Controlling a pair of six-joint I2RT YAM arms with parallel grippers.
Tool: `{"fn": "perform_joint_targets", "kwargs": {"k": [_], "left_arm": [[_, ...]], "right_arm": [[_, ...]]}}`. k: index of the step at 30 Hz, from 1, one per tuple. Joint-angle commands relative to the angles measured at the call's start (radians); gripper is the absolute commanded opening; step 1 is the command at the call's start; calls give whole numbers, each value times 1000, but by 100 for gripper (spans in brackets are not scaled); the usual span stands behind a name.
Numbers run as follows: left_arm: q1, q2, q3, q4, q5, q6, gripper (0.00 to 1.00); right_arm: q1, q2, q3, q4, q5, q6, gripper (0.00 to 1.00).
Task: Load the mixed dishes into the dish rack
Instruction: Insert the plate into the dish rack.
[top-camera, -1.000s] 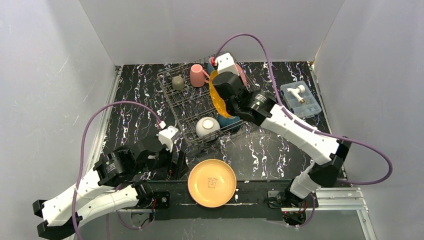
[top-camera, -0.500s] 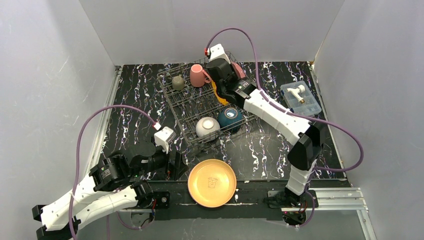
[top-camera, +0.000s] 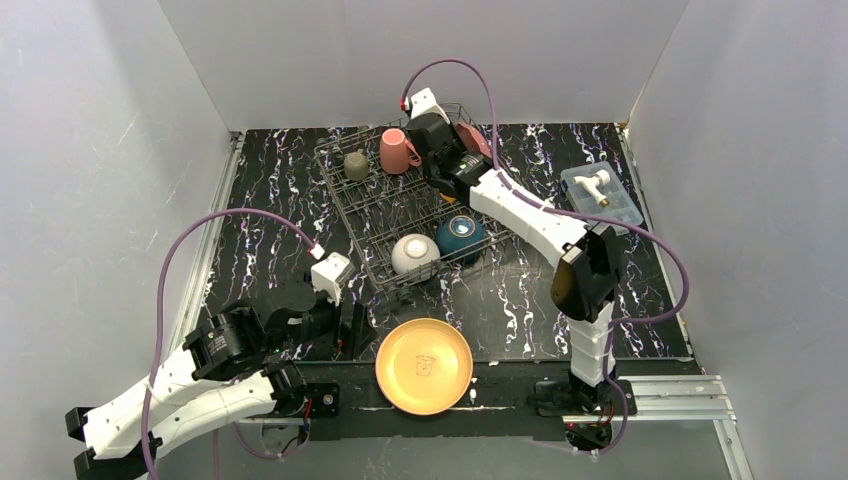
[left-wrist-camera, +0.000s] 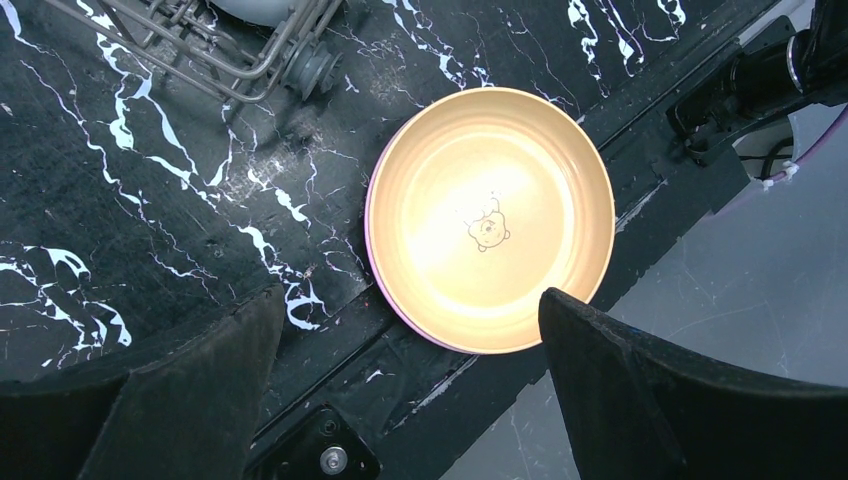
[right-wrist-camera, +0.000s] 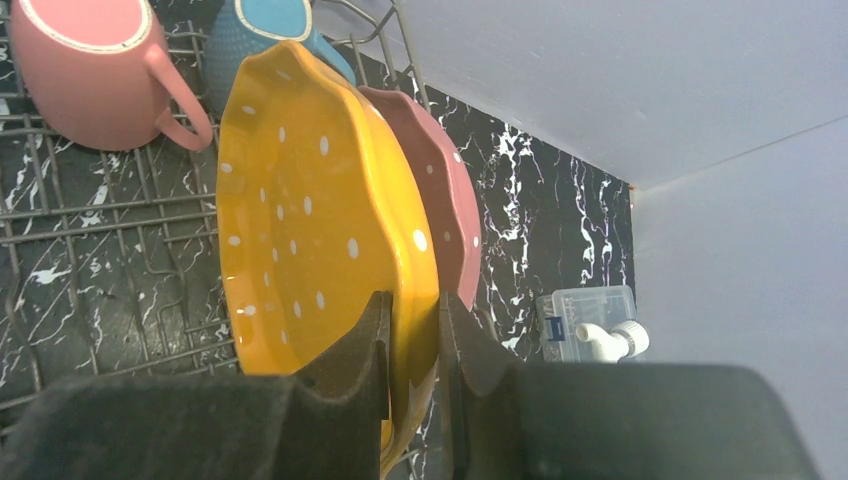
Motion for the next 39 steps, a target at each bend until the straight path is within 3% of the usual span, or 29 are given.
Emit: {"fn": "perform_joint_targets", "kwargs": {"k": [1,20,39], "left_arm": [[4,-6,-7,1,-32,8,98],[4,18,-6,1,-29,16,98],[7,29,-5,1,-32,19,98]], "right_arm": [[-22,8,125,195,52,-54,1],[-54,97,113,318,97,-145,1],[-65,98,1,342,83,-99,1]]}}
